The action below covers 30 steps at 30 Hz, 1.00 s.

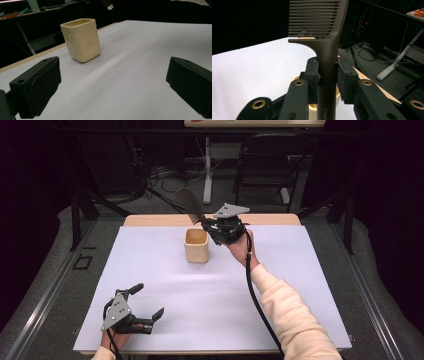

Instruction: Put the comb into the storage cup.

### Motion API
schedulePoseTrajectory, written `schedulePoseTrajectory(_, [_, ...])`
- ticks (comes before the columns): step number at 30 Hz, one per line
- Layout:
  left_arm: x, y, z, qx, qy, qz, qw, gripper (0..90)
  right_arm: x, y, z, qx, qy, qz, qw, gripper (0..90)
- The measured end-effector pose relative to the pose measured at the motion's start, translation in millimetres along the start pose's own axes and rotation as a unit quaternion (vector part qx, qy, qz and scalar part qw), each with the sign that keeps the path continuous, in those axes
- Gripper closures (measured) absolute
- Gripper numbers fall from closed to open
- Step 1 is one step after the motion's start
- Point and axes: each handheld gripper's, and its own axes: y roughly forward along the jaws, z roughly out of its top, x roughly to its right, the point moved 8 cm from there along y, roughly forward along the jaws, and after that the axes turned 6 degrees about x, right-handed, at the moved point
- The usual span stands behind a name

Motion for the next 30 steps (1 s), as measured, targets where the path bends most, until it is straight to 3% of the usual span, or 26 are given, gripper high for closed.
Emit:
schedulePoseTrajectory(18, [-0.5, 0.1, 0.1, 0.001, -0.001, 0.001, 1.0, 0.0, 8.5, 12.5, -2.0, 0.01, 0.01, -0.018, 0.9997, 72.5])
schedulePoseTrajectory(30, [0.1, 0.0, 0.5, 0.001, -0.001, 0.001, 1.0, 0.0, 3.0, 15.8, 3.2, 0.018, -0.004, -0.014, 0.9997, 72.5])
